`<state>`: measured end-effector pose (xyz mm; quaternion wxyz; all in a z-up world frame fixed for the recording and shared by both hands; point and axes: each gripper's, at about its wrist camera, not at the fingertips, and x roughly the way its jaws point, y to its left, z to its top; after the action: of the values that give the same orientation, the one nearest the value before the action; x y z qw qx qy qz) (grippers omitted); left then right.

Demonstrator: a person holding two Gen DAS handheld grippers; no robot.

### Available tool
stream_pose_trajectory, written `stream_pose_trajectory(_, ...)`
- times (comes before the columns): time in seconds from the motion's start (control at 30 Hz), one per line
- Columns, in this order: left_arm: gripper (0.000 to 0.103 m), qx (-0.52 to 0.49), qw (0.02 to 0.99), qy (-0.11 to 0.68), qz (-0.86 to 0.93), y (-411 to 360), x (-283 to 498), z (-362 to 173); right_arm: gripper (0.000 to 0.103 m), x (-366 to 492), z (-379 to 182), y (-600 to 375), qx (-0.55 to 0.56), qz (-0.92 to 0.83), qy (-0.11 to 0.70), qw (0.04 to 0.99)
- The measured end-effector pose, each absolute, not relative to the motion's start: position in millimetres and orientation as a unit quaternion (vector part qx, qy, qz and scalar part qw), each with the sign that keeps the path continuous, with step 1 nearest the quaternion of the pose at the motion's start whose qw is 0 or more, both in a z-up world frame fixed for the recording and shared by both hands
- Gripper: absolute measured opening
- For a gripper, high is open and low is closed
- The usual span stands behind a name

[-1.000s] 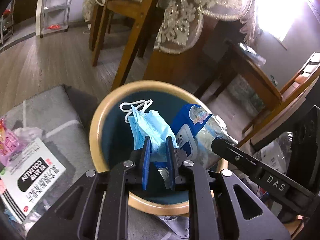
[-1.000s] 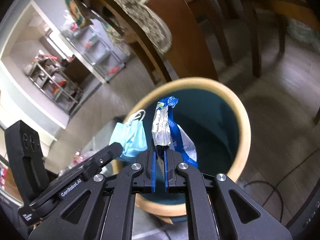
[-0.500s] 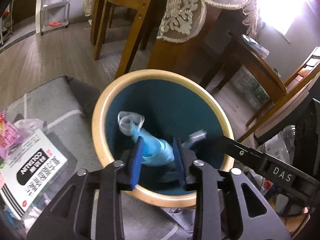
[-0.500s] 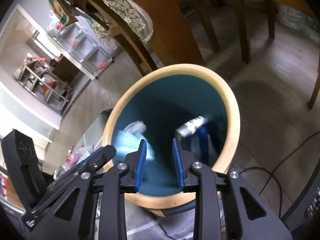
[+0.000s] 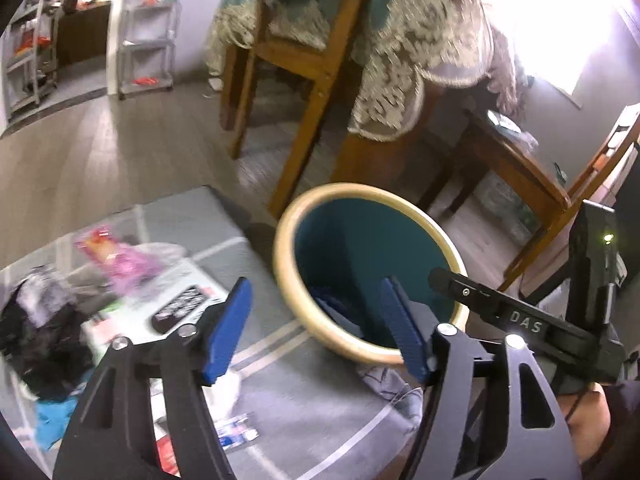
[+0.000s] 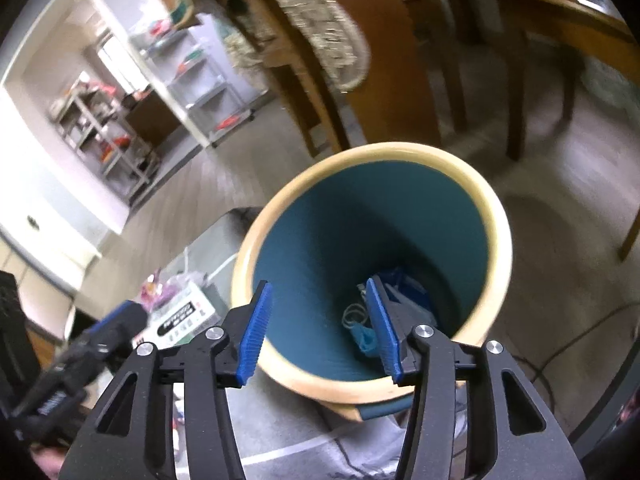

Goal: Collect trash
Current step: 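Move both open tools back over the table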

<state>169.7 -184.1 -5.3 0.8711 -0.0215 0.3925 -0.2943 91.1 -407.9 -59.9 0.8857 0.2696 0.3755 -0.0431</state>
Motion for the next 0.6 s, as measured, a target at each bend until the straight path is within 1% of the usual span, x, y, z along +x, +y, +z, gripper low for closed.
stream_pose_trajectory(0.13, 0.072, -0.028, 0.885, 0.382, -0.266, -149.4, 159.0, 3.5, 0.056, 93.6, -53.0, -388.9, 0.231, -0.026, 0.372, 0.899)
stream_pose_trajectory(0.3, 0.075, -0.026, 0.898, 0.375, -0.227, -104.9, 143.1, 7.9, 0.062, 95.6, -47.2, -366.8, 0.193, -0.006, 0.369, 0.909)
stream_pose_trajectory(0.6, 0.078, -0.044, 0.91, 0.377, -0.166, -38.4, 123.0, 3.7, 0.067, 95.0, -46.1, -338.8, 0.145, 0.029, 0.375, 0.915)
